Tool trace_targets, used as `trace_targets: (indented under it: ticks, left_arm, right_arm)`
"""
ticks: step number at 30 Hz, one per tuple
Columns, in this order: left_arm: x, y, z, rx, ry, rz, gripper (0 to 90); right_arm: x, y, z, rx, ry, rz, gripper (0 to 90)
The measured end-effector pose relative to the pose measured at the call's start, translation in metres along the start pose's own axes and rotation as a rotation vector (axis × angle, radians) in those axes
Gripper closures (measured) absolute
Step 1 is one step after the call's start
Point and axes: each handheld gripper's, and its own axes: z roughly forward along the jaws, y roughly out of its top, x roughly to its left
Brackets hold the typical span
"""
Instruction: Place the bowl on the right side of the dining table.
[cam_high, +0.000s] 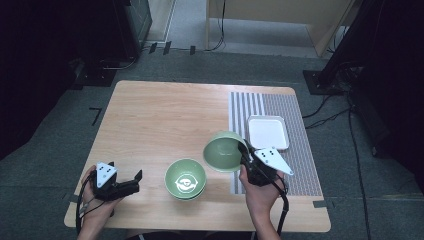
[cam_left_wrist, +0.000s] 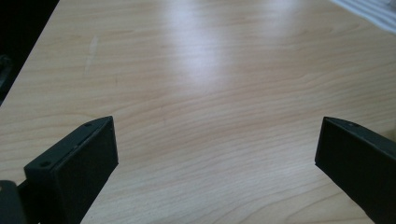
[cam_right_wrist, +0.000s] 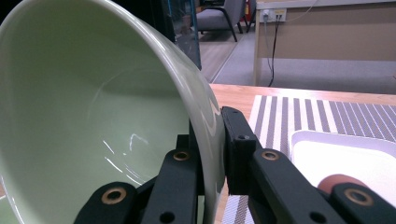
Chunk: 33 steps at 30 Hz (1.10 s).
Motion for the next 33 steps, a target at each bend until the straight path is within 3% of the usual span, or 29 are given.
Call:
trace_targets:
  ticks: [10,13,19,27,33]
  left_arm:
    - [0.009,-0.016,0.014,0.09,0.045,0.008,0.0]
    - [0.011,-0.018,0.018,0.127,0.043,-0.006,0.0]
    - [0.013,-0.018,0.019,0.145,0.041,-0.019,0.0]
    - [0.01,-0.018,0.026,0.251,0.044,-0.002,0.0]
    - [0.009,-0.018,0.027,0.255,0.041,-0.018,0.0]
  right_arm:
    - [-0.008,-0.001,0.001,0.003,-0.023,0.01,84.1]
    - [-0.011,-0.001,0.001,0.002,-0.029,0.014,84.1]
    - [-0.015,-0.001,0.001,0.003,-0.037,0.02,84.1]
    - [-0.022,0.0,0.0,0.002,-0.058,0.025,84.2]
    - [-0.03,0.001,-0.001,-0.001,-0.078,0.039,84.2]
